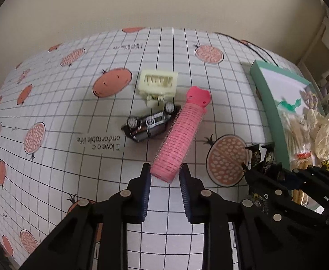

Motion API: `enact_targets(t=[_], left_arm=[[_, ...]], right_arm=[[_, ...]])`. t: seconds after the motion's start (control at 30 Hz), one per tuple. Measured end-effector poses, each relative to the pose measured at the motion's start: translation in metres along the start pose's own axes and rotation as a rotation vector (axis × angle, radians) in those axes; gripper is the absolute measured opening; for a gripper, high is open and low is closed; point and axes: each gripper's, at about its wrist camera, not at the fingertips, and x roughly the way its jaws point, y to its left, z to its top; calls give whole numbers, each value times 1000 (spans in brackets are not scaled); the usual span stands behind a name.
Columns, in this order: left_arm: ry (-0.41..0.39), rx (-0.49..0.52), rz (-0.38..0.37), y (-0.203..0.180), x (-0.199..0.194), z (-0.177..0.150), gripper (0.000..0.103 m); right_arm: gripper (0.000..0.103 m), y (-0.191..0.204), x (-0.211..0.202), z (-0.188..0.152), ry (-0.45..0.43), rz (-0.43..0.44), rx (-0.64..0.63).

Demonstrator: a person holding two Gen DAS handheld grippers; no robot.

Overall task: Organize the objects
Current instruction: 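Grasp the pink hair curler with the left tool while the right tool grasps the black clip, then lift and carry the pink curler and black clip in both tools over the tray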

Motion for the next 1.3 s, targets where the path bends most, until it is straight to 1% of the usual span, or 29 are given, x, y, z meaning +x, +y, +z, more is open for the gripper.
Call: enact_targets(t=[0.17,0.27,0.47,0.63,0.73,0.87,1.17,1.3], left_arm=[[-16,-4,0,-2,-6,3,26],[-29,-9,-5,-3,-10,6,26],[-67,-15,-8,-7,-22,12,26],[-109,-30,-28,-12,-36,18,26],[-145,-28,-37,-17,-45,20,26],[-196,-31,-73,-24,-59,24,26],[-306,2,-121,-55,-94,29,26],[-331,12,-155,-68,-101,34,26]], right_arm=[[20,-6,0,-2,7,10,18],[20,-10,-6,0,-6,15,26],[20,-17,-23,5,-48,26,42],[20,-28,-41,10,-91,41,71],[20,-39,-56,14,-127,40,93],[20,-59,-74,16,-169,27,128],[20,-117,-106,12,-232,-15,233],[20,-139,-118,7,-257,-44,266]])
